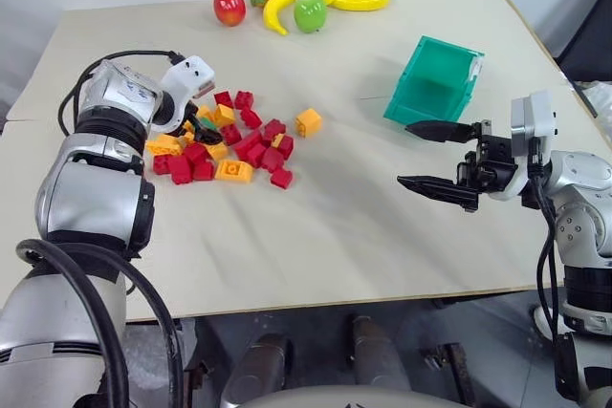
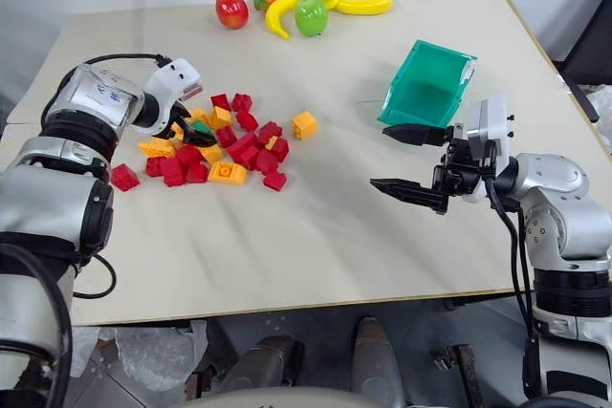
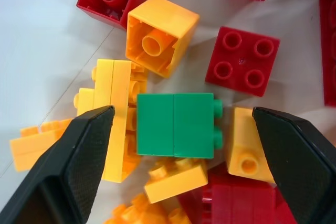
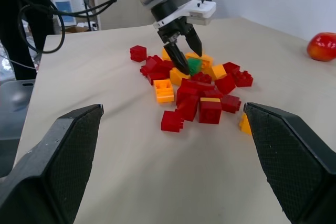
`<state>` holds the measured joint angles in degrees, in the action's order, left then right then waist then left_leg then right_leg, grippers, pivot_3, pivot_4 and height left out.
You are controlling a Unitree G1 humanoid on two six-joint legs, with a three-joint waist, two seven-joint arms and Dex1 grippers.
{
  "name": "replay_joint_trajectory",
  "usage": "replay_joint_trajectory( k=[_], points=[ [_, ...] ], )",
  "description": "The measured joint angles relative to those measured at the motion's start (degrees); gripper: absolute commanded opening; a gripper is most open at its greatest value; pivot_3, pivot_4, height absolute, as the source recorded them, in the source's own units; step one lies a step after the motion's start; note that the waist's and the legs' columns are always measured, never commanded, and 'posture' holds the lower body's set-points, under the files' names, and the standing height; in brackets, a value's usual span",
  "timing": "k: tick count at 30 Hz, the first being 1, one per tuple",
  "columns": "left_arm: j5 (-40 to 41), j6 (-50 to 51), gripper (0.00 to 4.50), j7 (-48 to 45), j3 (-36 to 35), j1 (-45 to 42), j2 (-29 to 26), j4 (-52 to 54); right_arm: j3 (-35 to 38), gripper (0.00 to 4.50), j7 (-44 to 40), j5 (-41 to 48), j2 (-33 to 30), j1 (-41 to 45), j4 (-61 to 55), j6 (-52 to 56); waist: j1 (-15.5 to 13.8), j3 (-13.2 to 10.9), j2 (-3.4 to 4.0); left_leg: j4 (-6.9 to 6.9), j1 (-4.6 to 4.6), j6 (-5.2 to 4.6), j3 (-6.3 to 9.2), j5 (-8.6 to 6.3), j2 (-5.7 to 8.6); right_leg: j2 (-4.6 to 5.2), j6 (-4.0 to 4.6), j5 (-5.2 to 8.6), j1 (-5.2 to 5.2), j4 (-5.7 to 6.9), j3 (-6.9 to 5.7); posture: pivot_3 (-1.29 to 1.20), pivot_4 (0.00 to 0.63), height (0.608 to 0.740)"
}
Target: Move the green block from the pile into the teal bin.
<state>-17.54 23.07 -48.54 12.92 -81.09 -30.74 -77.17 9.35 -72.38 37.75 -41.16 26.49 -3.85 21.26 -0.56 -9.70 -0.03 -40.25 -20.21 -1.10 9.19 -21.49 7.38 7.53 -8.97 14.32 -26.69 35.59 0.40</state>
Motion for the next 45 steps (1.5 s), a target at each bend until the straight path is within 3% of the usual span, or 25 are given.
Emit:
replay_joint_trajectory(
  k=[11,18,22,30,39,45],
  points=[
    [-1.0,3.72,4.47,-10.43,0.57,-1.12,0.66,-0.15,0.01,4.5,0.55,0.04,0.03,-0.02,-0.2,0.06,-0.57,-0.02,-0.03,0.03,-0.04,-0.01,-0.01,0.0,0.02,0.0,-0.02,-0.01,-0.02,-0.07,0.0,0.0,0.15,0.74],
    [-0.65,2.34,4.47,-0.08,-1.44,0.04,0.69,-0.18,-0.21,4.5,0.34,0.01,0.16,1.38,0.33,0.05,-0.37,-0.04,-0.07,0.03,-0.04,-0.01,-0.01,0.0,-0.01,-0.02,-0.02,-0.01,-0.04,-0.07,0.01,0.0,0.15,0.74],
    [-0.37,2.31,4.47,0.4,-2.21,0.66,1.49,-0.25,-0.56,4.5,-0.18,-0.07,0.37,1.56,1.45,0.04,-0.26,-0.05,-0.08,0.03,-0.05,-0.01,-0.01,0.0,0.02,0.0,-0.02,-0.01,-0.04,-0.07,0.01,0.0,0.15,0.74],
    [-0.97,2.47,2.22,0.15,-1.62,0.74,1.45,-0.29,-1.14,4.5,-0.34,-0.11,0.54,2.24,1.91,0.0,0.48,-0.05,-0.09,0.05,-0.05,-0.01,-0.01,0.0,0.01,0.0,-0.02,-0.01,-0.06,-0.07,0.0,0.0,0.15,0.74],
    [-0.27,1.27,2.16,-3.8,-2.63,0.31,-1.4,-0.28,-0.34,4.5,0.15,-0.1,0.12,1.49,1.76,-0.01,0.69,-0.05,-0.09,0.05,-0.09,-0.01,-0.01,0.0,0.01,0.0,-0.02,-0.01,-0.11,-0.07,0.0,0.0,0.15,0.74],
    [1.2,-2.08,2.16,-14.24,-3.18,-3.91,-3.04,2.04,1.27,4.5,-0.82,-0.01,-3.69,-0.68,1.65,0.27,0.2,-0.07,-0.12,0.01,-0.2,-0.02,0.03,0.0,0.04,0.05,-0.02,-0.01,-0.17,-0.08,-0.06,0.0,0.15,0.74]
  ],
)
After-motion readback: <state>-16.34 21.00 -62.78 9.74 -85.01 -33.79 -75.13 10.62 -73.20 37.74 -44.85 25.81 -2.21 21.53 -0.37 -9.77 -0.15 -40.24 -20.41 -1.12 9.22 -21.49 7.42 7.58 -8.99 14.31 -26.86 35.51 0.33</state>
